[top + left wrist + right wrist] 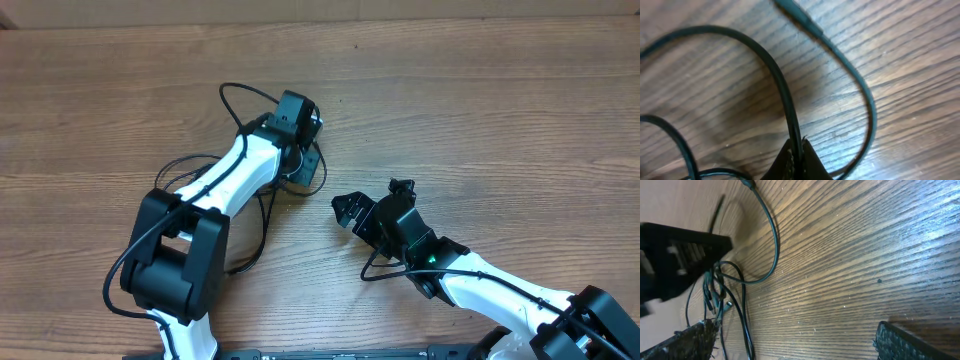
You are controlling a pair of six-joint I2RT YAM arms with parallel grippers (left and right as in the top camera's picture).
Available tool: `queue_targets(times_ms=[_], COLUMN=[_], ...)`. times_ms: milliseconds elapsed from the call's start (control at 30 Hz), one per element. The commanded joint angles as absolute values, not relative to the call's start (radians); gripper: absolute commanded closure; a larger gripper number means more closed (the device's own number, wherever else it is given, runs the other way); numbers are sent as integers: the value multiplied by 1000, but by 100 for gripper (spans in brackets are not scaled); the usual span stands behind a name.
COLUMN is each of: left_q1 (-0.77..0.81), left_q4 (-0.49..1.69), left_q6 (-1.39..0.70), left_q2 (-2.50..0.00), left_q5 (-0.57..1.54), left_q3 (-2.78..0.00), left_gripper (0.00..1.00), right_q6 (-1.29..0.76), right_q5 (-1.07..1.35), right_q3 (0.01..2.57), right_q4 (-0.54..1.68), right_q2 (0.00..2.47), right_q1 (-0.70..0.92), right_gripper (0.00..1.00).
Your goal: Untangle cables
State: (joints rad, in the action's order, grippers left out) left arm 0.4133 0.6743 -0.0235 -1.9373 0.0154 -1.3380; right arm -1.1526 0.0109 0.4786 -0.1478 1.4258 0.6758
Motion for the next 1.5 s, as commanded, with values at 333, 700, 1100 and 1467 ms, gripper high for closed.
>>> queue_targets(times_ms=[333, 700, 1100, 1467], left_q1=[503, 511, 511, 511], left_q4=[759, 766, 825, 859], left_q6=[-38, -114, -173, -212], left_q2=[-1913, -1913, -1913, -1913], left_q5=[79, 79, 76, 68], left_q3=[-1584, -1613, -1687, -1687], left_gripper=[96, 96, 96, 96], right_q6=[-1156, -1156, -1156, -1156], right_q5=[4, 4, 4, 4], right_q3=[478, 478, 478, 478], right_q4=[-155, -155, -155, -155], right_q2=[1414, 1414, 1414, 1414], right_q1=[673, 674, 674, 673], right_gripper=[0, 0, 0, 0])
